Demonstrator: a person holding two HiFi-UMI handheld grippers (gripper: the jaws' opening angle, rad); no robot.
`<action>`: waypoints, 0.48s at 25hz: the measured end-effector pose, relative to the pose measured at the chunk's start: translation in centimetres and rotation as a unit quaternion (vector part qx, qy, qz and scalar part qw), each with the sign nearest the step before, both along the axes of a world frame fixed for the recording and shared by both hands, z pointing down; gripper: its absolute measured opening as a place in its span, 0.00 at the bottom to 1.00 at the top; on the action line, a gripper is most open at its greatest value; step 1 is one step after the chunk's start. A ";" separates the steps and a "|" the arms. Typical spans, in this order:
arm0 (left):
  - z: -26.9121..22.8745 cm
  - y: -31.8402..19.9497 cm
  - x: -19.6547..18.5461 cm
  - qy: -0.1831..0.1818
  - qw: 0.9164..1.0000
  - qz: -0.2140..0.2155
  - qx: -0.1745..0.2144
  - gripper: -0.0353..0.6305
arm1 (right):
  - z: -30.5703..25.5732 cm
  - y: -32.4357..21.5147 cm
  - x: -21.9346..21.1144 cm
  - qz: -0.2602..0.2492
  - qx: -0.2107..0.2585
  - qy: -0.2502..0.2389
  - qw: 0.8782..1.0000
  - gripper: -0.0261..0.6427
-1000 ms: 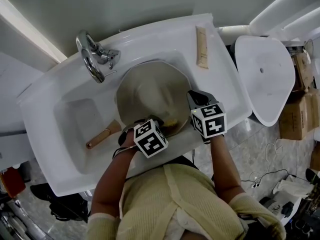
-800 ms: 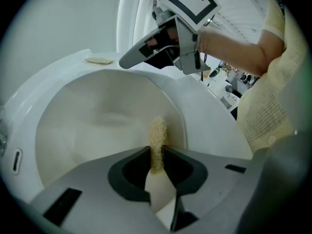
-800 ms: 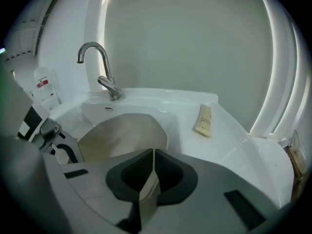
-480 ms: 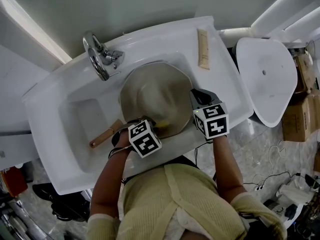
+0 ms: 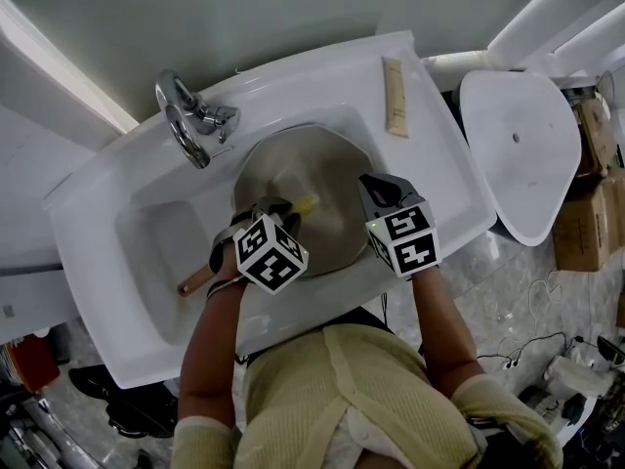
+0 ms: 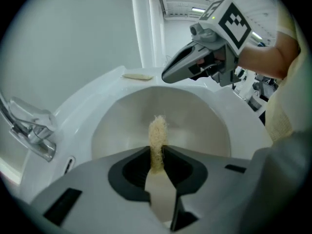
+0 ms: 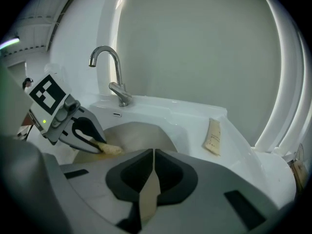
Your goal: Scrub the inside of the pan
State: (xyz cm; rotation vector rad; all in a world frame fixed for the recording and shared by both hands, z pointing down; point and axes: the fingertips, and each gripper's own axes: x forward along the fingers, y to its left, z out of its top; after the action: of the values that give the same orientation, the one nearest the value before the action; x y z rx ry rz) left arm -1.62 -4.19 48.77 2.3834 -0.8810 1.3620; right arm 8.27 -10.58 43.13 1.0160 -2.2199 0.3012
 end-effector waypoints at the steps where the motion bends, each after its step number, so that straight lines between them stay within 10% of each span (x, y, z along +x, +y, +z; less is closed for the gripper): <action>1: -0.2 -0.7 -0.1 -0.004 1.000 -0.003 0.013 0.23 | 0.0 0.0 -0.4 -0.006 0.001 0.000 1.000 0.08; 12: -0.2 -6.8 -1.2 -0.013 0.997 -0.043 0.059 0.24 | 1.1 -0.2 -3.7 -0.059 -0.013 0.007 0.998 0.08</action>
State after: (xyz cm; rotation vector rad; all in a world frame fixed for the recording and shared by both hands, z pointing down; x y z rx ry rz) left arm -2.85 -11.00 48.59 2.3881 -1.0847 1.3459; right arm 4.58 -10.73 44.24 0.8663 -2.2476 0.2689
